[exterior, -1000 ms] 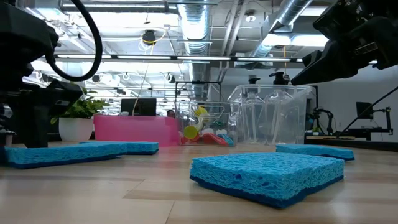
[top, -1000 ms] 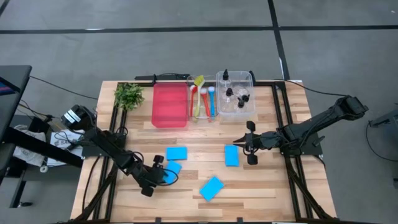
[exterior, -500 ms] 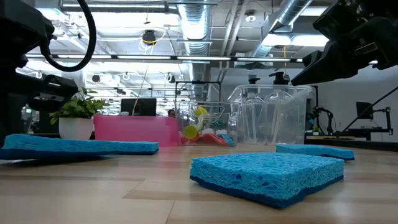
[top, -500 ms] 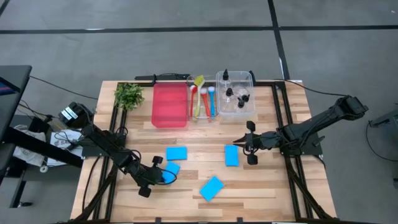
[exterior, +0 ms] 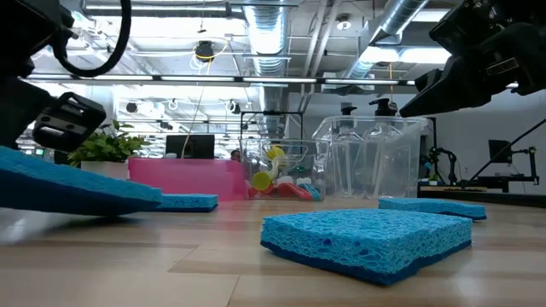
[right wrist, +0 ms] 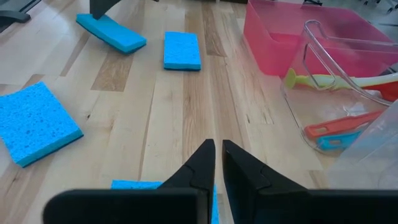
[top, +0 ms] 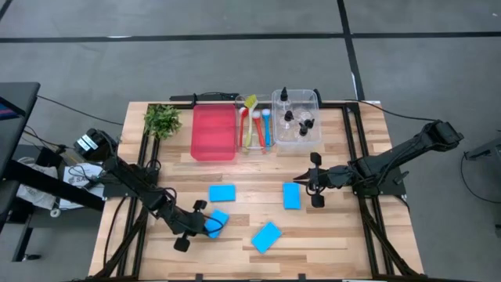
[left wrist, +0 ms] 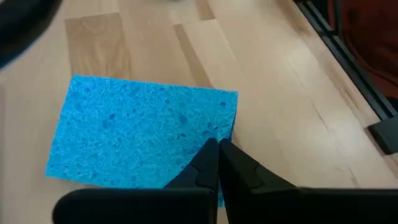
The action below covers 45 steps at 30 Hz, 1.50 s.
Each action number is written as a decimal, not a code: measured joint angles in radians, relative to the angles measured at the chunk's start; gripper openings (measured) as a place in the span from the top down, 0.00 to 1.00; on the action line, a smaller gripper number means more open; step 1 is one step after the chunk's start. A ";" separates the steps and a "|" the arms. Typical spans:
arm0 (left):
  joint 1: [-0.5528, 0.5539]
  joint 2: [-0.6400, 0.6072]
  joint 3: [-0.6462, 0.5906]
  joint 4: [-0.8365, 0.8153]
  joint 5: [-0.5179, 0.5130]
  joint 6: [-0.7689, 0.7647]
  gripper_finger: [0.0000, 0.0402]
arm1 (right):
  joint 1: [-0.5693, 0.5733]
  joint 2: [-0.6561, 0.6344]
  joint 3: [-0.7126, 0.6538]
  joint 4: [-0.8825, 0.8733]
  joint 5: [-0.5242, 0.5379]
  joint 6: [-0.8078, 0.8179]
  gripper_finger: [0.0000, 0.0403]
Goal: Pick & Place Kitchen Sink Supplies
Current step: Put the bottom left blue sponge into the red bin
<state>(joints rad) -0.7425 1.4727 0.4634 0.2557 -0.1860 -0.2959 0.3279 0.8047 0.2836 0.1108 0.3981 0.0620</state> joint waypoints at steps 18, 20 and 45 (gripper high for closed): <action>0.005 -0.276 0.001 0.001 -0.290 0.263 0.99 | 0.000 0.000 0.000 0.018 0.000 0.000 0.95; 0.006 -0.316 0.001 0.000 -0.382 0.316 0.99 | 0.000 0.000 0.000 0.018 0.000 0.000 0.96; 0.776 -0.476 0.001 -0.015 -0.341 0.454 0.99 | -0.001 0.000 0.000 0.013 0.000 -0.009 0.96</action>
<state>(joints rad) 0.0337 0.9967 0.4644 0.2407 -0.5269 0.1579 0.3267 0.8047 0.2836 0.1242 0.3981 0.0528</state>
